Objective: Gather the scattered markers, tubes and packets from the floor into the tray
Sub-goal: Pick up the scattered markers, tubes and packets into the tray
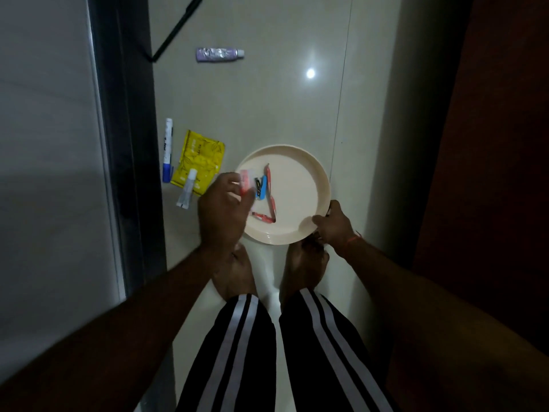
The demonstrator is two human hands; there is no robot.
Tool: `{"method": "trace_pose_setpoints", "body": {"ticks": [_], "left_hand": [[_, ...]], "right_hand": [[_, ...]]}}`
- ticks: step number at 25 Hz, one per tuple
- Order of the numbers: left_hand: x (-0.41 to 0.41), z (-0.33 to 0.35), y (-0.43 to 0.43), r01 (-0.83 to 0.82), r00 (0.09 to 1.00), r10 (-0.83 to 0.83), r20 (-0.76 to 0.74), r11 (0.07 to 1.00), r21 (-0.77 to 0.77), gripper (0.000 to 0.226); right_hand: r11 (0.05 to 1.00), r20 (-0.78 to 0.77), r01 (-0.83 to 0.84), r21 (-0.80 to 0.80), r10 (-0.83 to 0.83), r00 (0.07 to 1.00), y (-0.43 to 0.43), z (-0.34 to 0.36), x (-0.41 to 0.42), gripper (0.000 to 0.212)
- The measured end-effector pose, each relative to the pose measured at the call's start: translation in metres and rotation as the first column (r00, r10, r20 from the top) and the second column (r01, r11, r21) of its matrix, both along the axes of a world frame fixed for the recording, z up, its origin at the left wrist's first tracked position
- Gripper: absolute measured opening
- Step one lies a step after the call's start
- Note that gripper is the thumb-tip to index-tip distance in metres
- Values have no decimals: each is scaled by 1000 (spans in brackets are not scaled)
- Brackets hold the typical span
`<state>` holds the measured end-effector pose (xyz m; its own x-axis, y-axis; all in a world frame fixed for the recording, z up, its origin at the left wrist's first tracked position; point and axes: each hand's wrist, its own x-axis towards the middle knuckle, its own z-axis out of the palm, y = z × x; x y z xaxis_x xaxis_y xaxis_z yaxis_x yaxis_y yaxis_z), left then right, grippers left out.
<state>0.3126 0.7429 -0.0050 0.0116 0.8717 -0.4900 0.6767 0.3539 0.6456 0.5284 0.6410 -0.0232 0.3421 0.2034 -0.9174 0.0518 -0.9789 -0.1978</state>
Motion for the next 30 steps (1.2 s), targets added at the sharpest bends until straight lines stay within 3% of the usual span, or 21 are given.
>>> {"method": "trace_pose_setpoints", "body": {"ticks": [2,6,9,12,14,17,18,20,21,23,25,26,27,28,29,30], "left_hand": [[34,14,17,117,992,-118,-37,993,-12,22],[53,-17,18,185,952,-205,-225,977,-106,27],[47,-19,29,226,950,-209,-231,973,48,35],[33,5,21,301,949,-271,-164,932,202,22],[9,10,35,268,959,-227,-173,923,277,14],[-40,-37,49,80,930,-50,-364,994,70,22],[-57,-57,44,-3,917,0,-399,1000,-6,38],[-70,-76,-8,-27,915,28,-403,1000,8,77],[-74,-77,-41,19,910,-68,-408,992,-123,76],[-63,-88,-117,115,945,-193,-265,952,-283,56],[-63,-56,-115,150,972,-214,-102,889,-433,55],[-64,-38,-80,144,953,-233,-193,910,-389,55],[-62,-19,-34,136,907,-193,-375,975,-175,45],[-48,-18,-2,55,920,16,-393,984,167,29],[-30,-3,18,79,987,-51,-149,978,193,19],[-21,14,36,117,993,-109,-52,976,185,21]], "right_hand": [[1000,6,-4,-3,4,1000,0,-2,1,37],[1000,-8,13,8,-13,1000,-2,-8,1,34],[1000,-51,-11,20,12,999,-3,-12,-3,37],[1000,-40,14,26,-13,999,-1,-10,-6,36],[1000,-27,21,16,-20,999,1,-9,-8,35],[1000,-24,19,-2,-19,1000,0,-7,-12,35],[1000,-23,20,0,-20,1000,-2,-7,-12,35],[1000,-23,7,4,-7,1000,-3,-8,-12,35],[1000,-24,-11,1,11,1000,-3,-9,-11,36],[999,-29,-33,0,33,999,-1,-10,-10,37],[999,-21,-37,4,37,999,2,-10,-10,38],[999,-15,-33,5,33,999,3,-9,-10,38],[1000,-10,-29,2,29,1000,3,-7,-11,38],[1000,-7,-29,0,29,1000,3,-6,-11,39],[999,-8,-36,-6,36,999,3,-6,-11,39],[999,-11,-44,-10,44,999,3,-5,-11,41]]}}
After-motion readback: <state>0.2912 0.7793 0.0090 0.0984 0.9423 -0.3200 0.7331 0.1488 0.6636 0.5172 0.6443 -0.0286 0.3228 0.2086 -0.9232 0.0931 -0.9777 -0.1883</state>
